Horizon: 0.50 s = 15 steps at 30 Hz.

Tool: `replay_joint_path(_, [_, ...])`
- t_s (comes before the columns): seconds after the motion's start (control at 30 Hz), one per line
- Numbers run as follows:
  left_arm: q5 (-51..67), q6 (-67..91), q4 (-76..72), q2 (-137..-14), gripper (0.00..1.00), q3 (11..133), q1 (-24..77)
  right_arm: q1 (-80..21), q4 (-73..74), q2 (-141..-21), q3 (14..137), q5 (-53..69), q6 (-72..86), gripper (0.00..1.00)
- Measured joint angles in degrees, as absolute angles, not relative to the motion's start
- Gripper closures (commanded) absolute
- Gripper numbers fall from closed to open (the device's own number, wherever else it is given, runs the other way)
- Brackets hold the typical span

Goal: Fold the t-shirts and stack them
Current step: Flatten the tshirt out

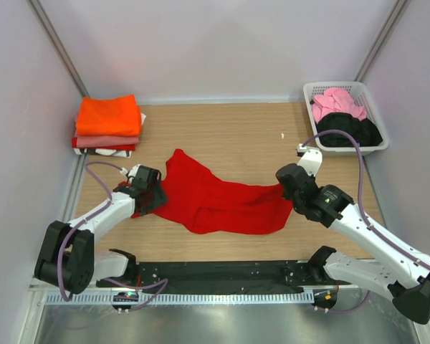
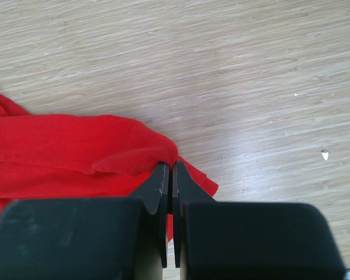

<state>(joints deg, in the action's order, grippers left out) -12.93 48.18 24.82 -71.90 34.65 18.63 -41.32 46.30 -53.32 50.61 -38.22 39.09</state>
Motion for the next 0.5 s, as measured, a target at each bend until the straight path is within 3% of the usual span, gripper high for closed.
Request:
replay_joint_path(0.17, [-13.0,49.6,24.6,-71.5,0.42,33.8,21.2,-41.1,46.3,-52.9,50.4,-38.2,39.1,0.99])
replay_joint_path(0.27, [-13.8,50.4,24.6,-70.1,0.5,33.8,23.9,-41.0,46.2,-52.9,50.2,-38.2,39.1,0.99])
replay_joint_path(0.47, [-15.3,51.0,24.6,-70.8,0.73,33.8,25.8,-41.0,46.3,-52.8,49.9,-38.2,39.1,0.99])
replay_joint_path(0.5, [-15.4,51.0,24.6,-71.2,0.82,33.8,25.8,-40.9,46.3,-52.8,49.9,-38.2,39.1,0.99])
